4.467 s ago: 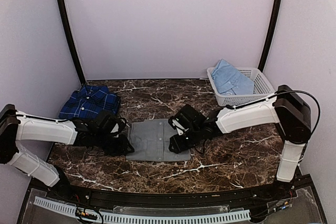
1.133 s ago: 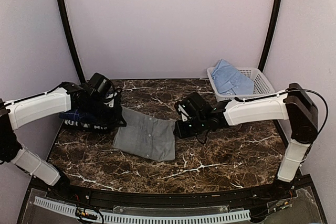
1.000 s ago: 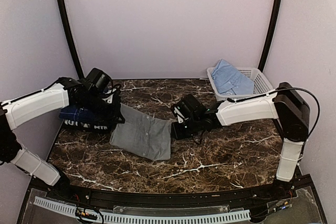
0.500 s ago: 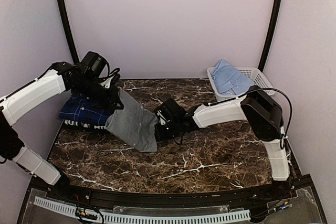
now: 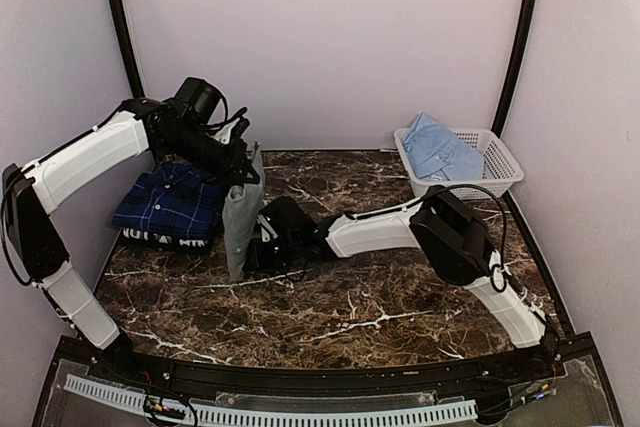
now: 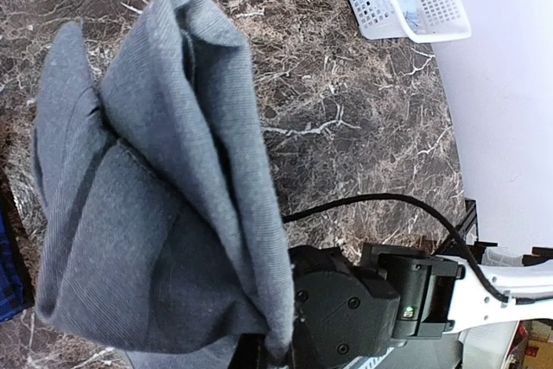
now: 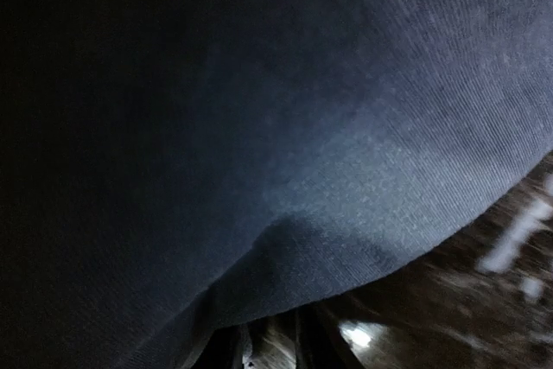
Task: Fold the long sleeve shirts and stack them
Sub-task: Turn over the square-folded shirt at the center of the board.
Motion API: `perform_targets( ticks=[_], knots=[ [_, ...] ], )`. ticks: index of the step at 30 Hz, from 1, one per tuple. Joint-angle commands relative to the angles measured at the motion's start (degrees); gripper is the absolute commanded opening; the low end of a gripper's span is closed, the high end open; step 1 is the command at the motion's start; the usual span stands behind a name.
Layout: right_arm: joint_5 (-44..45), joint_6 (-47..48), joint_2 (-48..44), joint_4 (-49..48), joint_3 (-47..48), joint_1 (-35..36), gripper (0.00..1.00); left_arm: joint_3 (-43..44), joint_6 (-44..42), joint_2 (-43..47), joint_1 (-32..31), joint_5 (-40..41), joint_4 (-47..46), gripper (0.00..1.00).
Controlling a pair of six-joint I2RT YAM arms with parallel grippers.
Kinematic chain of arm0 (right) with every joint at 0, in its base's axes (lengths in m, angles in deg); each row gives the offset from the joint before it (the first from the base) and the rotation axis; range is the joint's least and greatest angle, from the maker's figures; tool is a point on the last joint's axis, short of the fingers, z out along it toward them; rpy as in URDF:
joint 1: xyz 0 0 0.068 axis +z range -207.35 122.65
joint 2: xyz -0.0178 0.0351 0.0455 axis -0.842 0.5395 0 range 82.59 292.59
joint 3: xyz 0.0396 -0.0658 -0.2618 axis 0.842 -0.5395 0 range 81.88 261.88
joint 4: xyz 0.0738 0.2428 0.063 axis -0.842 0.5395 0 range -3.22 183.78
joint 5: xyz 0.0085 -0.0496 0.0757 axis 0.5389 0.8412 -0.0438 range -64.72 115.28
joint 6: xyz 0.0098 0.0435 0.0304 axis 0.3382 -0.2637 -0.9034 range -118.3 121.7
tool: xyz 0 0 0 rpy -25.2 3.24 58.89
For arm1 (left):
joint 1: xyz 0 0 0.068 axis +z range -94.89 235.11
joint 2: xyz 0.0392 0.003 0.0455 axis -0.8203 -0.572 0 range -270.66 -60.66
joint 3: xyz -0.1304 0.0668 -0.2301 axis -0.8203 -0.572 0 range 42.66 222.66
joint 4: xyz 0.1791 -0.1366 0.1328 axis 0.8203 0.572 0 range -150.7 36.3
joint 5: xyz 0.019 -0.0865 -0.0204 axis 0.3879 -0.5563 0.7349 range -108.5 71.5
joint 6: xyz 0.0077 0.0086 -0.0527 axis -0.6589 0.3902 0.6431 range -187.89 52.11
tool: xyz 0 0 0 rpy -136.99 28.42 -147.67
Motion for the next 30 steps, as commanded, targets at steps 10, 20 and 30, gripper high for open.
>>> perform_targets(
  ticks=[10,20,30],
  knots=[
    [-8.21,-6.13,-1.60,-14.64,-9.78,-0.43,0.28,-8.25,4.20,1.39,0.25,-6.36,-10.93,0.00],
    [-5.12,-8.78,-9.13,-23.18,-24.12,-2.78,0.32,-12.74,4.14,4.13,0.25,-6.72,-13.11,0.00],
    [-1.57,-6.14,-19.96,-18.74,-32.52,-7.15,0.31,-14.43,5.02,4.71,0.25,-6.43,-14.66,0.00]
  ],
)
